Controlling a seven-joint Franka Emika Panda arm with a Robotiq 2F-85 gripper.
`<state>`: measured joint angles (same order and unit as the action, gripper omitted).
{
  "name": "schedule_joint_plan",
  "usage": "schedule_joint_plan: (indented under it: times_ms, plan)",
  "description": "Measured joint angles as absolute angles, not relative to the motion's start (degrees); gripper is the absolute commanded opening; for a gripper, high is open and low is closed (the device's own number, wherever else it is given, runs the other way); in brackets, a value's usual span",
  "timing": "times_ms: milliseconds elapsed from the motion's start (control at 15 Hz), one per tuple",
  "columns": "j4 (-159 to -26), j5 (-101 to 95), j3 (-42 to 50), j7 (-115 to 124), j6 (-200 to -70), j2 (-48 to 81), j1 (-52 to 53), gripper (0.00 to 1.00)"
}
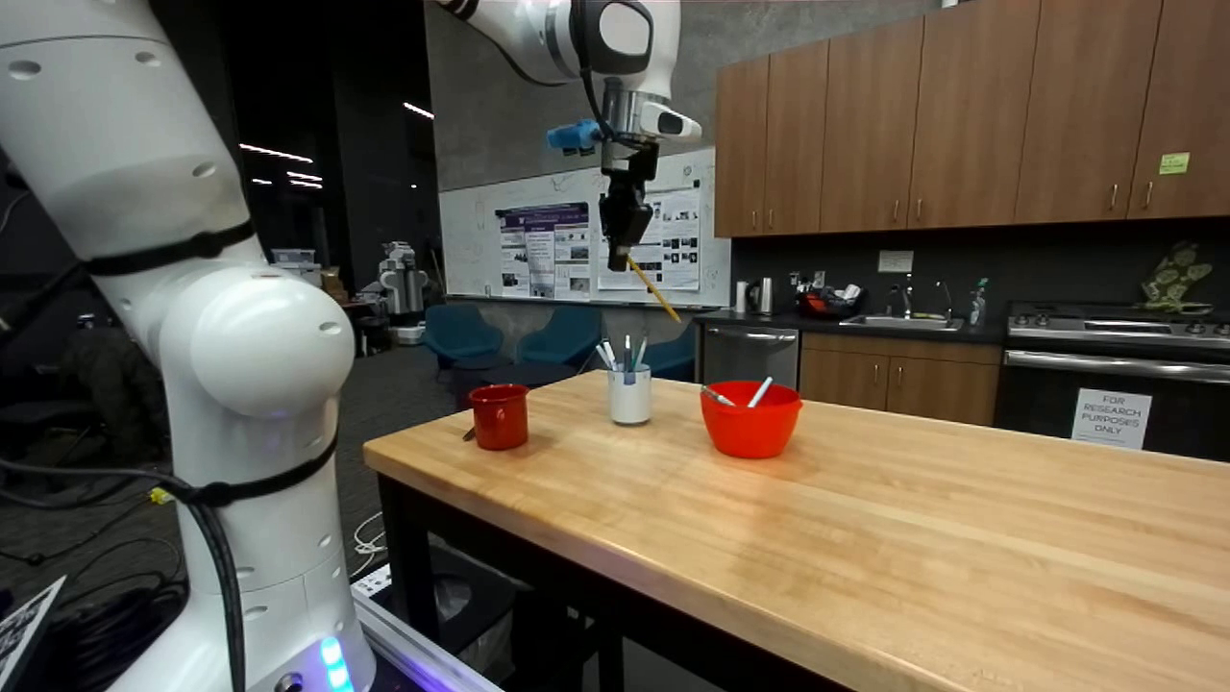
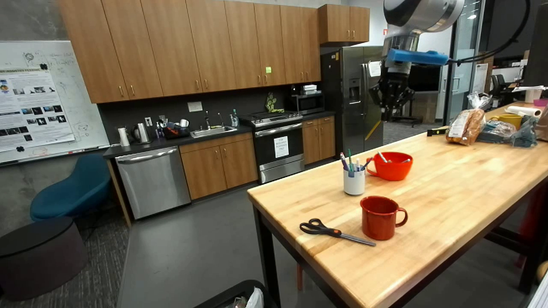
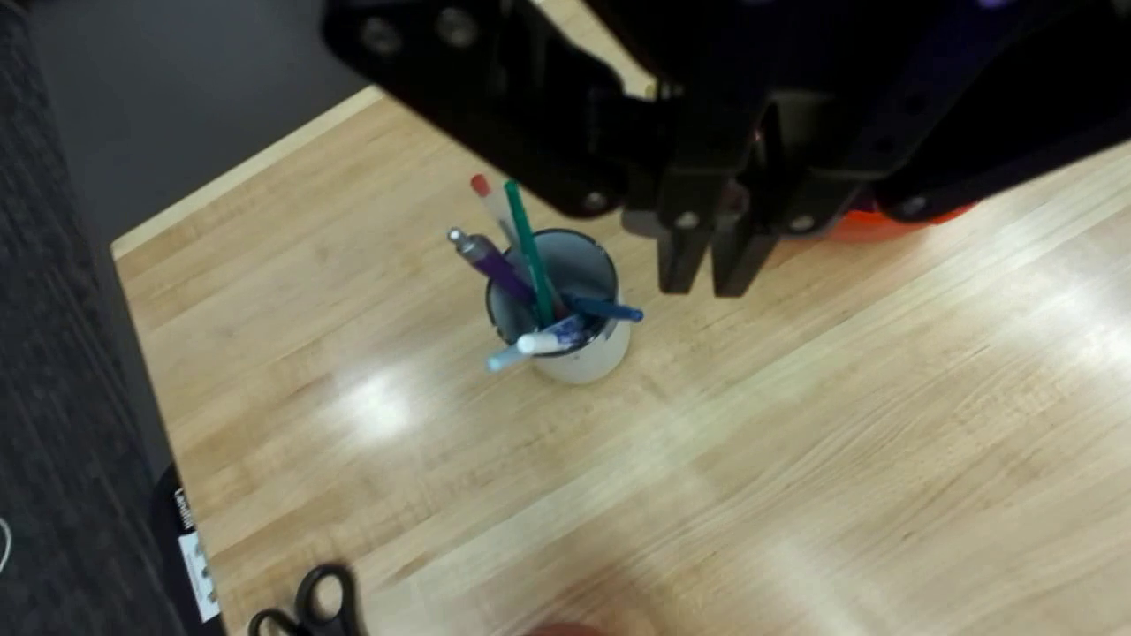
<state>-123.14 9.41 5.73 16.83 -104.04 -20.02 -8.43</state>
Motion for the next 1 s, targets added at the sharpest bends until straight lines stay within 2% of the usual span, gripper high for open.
schedule_joint_plan:
  times_ms: [600,1000]
  plan:
    - [-117.0,12.2,3.5,21.4,-88.5,-16.4,-6.5,0.02]
    - [-115.9,12.6,2.5,21.9,-86.3,-11.6,-6.0,0.02]
